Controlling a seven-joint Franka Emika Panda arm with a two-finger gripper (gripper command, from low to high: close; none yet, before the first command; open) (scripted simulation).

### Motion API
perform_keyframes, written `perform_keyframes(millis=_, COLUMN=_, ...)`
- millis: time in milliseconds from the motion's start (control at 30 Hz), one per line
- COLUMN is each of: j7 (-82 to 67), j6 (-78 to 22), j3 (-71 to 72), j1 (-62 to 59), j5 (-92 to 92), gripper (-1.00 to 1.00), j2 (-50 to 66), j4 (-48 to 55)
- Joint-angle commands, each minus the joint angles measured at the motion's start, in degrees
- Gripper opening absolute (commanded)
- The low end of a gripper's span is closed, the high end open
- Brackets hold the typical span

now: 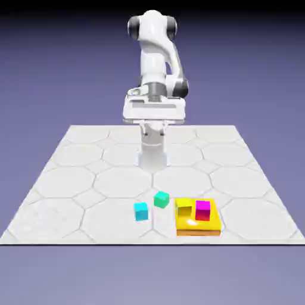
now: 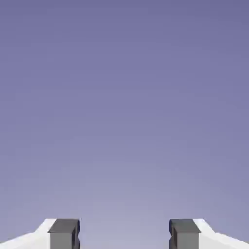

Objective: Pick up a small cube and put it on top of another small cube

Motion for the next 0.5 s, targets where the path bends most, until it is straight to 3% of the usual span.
perform_keyframes(millis=0, j7=0.0, j6=-1.8, j3=1.2, j1=-0.5, j5=-2.5, gripper=0.00, j2=1.3, j4=-0.2)
perform_keyframes(millis=467, j7=-0.1, j6=-26.5, j3=17.7, j1=-6.9, j5=-37.4, gripper=0.00, j2=19.3, j4=-3.3)
